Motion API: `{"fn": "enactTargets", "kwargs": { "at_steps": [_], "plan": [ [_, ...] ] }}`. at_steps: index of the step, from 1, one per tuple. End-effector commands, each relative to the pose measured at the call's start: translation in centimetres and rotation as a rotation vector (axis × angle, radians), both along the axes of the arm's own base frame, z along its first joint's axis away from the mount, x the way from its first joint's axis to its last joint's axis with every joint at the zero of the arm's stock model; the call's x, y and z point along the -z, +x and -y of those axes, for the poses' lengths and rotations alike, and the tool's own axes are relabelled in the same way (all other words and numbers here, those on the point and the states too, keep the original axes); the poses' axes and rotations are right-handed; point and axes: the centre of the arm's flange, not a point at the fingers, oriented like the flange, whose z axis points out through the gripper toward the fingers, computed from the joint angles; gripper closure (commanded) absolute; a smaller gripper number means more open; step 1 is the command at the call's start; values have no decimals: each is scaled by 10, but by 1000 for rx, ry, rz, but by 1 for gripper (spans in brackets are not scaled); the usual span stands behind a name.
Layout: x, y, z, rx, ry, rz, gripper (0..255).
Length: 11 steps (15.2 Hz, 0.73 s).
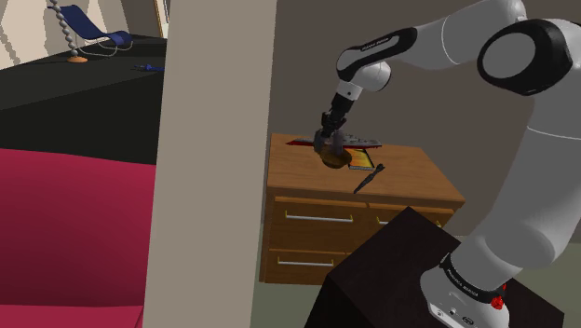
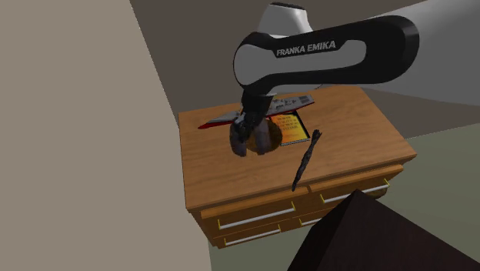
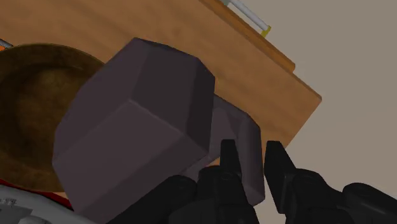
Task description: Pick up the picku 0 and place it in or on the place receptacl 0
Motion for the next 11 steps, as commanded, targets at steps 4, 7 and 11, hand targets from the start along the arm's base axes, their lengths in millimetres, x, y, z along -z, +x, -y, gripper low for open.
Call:
{"fn": "enactTargets", "kwargs": {
  "at_steps": [4, 7, 11],
  "plan": [
    [-11, 23, 62, -1, 0, 0, 255],
    [-17, 36, 97, -1, 0, 0, 255],
    [4, 36, 97, -1, 0, 0, 255]
  ]
}}
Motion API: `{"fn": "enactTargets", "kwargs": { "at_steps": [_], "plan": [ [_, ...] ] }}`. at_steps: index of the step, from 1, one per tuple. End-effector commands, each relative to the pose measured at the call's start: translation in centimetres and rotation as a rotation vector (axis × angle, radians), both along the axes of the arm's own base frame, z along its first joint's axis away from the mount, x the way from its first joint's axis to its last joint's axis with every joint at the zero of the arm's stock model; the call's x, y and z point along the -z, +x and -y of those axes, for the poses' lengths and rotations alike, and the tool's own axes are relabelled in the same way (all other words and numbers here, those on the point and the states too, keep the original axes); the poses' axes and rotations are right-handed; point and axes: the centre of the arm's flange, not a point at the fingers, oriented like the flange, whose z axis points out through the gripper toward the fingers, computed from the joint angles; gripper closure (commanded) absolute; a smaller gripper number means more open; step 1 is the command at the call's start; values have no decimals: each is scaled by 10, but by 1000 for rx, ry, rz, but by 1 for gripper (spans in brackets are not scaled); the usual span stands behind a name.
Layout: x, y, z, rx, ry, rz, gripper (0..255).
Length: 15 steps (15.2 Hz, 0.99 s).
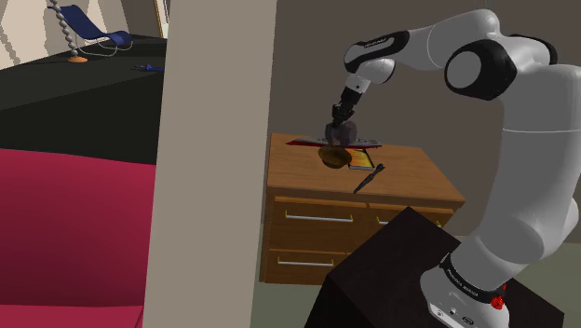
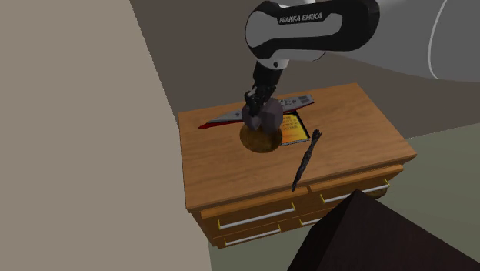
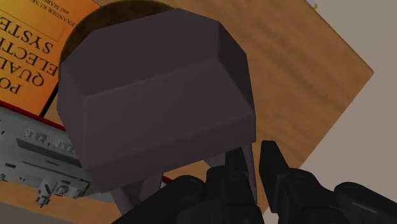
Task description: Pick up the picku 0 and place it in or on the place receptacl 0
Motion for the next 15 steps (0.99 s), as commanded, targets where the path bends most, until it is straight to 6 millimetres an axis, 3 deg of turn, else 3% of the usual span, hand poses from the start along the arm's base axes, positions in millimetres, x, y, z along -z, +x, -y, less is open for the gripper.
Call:
{"fn": "enactTargets", "kwargs": {
  "at_steps": [1, 15],
  "plan": [
    [10, 1, 0, 0, 0, 1, 255],
    [85, 1, 0, 0, 0, 1, 255]
  ]
}}
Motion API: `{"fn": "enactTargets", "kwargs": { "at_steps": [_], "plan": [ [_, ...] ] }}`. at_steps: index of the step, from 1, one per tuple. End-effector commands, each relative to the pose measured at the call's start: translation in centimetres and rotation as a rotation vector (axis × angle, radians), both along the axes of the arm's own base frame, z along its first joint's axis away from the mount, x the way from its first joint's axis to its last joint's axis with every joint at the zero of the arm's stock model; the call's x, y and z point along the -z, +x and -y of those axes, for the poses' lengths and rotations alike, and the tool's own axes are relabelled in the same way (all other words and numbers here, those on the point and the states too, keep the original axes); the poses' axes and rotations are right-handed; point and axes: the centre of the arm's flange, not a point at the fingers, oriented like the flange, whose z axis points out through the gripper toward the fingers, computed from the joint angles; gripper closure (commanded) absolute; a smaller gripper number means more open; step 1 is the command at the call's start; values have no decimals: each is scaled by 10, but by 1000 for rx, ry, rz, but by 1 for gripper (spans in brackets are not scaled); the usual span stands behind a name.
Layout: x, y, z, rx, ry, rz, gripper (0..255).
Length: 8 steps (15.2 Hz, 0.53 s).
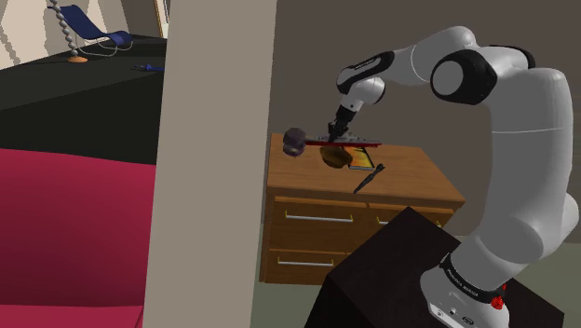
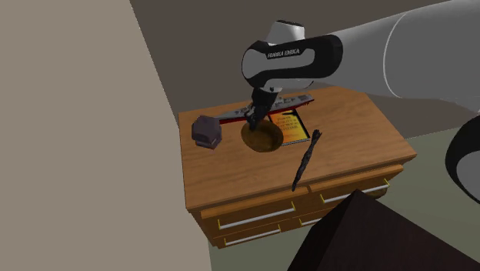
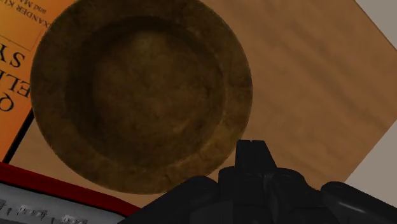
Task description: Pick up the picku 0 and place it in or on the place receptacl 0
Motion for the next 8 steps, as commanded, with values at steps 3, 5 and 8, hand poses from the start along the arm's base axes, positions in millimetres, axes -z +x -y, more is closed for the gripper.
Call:
{"fn": "enactTargets", "kwargs": {
  "at_steps": [3, 5, 8],
  "plan": [
    [13, -5, 6, 74, 108, 59, 0],
    [42, -13, 13, 223, 323, 178, 0],
    [87, -19, 9, 447, 645, 357, 0]
  ]
}}
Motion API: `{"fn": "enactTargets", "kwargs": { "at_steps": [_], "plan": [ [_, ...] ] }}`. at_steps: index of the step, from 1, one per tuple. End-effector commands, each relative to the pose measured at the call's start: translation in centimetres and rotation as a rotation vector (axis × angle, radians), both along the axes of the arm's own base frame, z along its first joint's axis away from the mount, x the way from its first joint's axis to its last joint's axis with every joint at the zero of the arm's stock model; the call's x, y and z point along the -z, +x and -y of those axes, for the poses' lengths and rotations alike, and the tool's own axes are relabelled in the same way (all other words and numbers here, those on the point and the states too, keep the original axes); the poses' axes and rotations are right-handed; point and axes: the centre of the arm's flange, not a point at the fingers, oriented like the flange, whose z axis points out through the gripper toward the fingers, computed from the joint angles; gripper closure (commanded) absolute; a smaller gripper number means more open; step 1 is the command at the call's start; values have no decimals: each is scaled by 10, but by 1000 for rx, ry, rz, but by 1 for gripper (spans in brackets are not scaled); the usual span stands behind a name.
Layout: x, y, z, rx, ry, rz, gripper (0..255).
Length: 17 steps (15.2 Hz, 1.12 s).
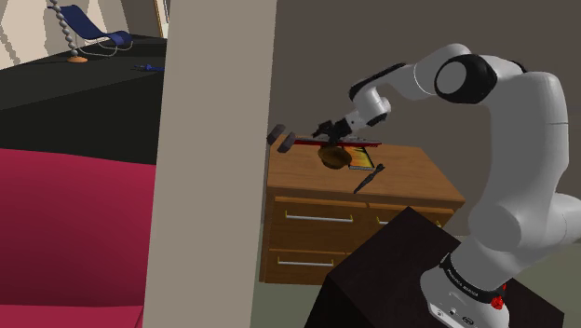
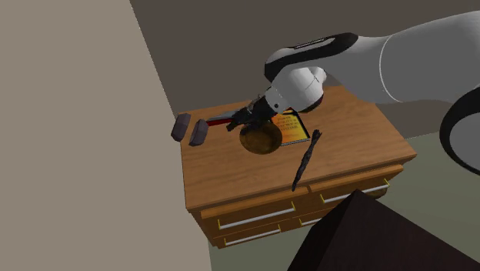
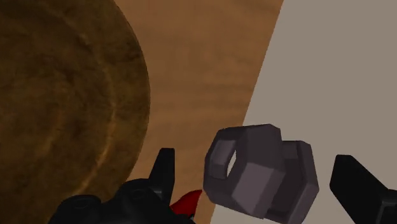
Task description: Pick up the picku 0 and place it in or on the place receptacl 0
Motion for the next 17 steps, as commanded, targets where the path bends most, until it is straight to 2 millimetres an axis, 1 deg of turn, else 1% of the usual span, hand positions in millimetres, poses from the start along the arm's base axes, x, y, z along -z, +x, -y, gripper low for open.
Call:
{"fn": "enactTargets", "kwargs": {
  "at_steps": [1, 2, 9, 17],
  "plan": [
    [27, -3, -6, 180, 230, 130, 0],
    [28, -3, -7, 188, 241, 136, 0],
    [44, 22, -33, 188, 241, 136, 0],
    [44, 22, -33, 187, 241, 136, 0]
  ]
}}
